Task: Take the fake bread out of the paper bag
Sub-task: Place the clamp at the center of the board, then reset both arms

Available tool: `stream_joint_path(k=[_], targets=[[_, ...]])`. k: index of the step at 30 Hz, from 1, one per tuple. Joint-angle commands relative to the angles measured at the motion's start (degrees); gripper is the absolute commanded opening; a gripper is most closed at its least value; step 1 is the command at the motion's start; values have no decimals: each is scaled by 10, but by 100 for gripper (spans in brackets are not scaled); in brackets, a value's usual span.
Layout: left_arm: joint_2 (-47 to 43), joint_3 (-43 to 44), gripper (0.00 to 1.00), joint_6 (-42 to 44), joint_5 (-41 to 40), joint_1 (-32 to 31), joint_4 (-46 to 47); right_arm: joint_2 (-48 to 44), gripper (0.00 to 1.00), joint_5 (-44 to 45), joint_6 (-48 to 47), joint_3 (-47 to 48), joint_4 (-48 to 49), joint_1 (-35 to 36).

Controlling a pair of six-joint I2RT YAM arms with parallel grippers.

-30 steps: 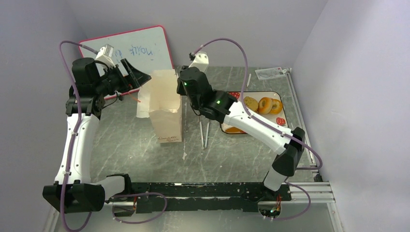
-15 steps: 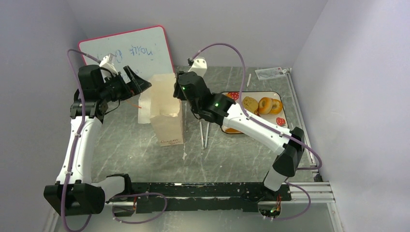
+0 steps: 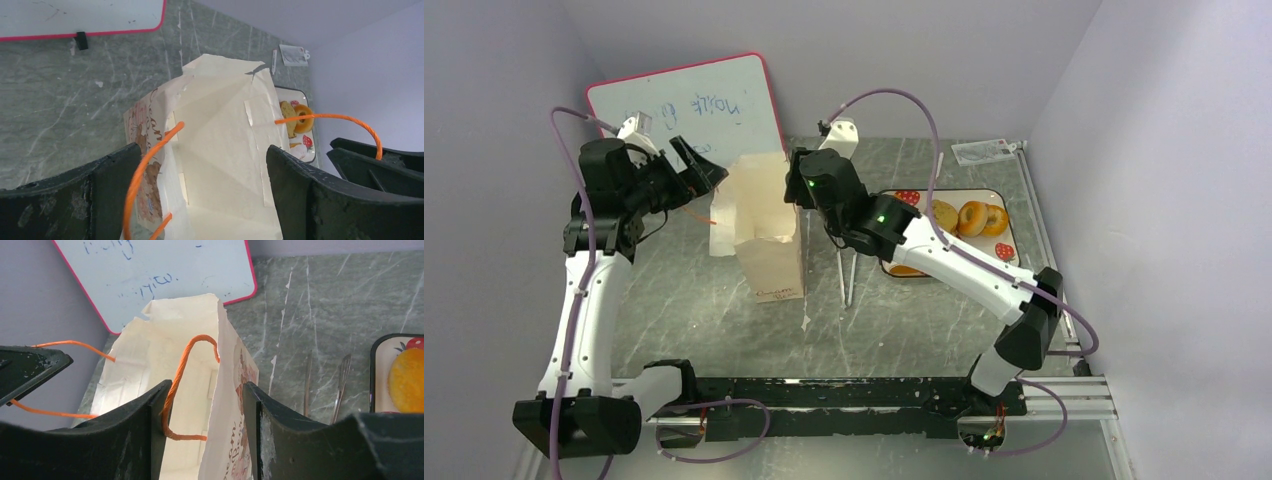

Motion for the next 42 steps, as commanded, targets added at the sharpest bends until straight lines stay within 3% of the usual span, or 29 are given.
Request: stream_joint_path(k=[1,19,34,38,42], targets=[[-22,0,99,-9,-51,3,-18,-24,57,0,-9,-8,-5,2],[-79,33,99,-15,-179,9,-69,-72,60,-4,-19,-24,-30,11],[-128,80,99,2,-496,11,-91,-188,63,76,-49,-72,-70,17],[-91,89,99,37,-558,13,-61,-211,64,80,-62,-94,-94,-48],[-76,20,98,57,-557,37,44,-223,67,64,-105,-152,-53,-166]])
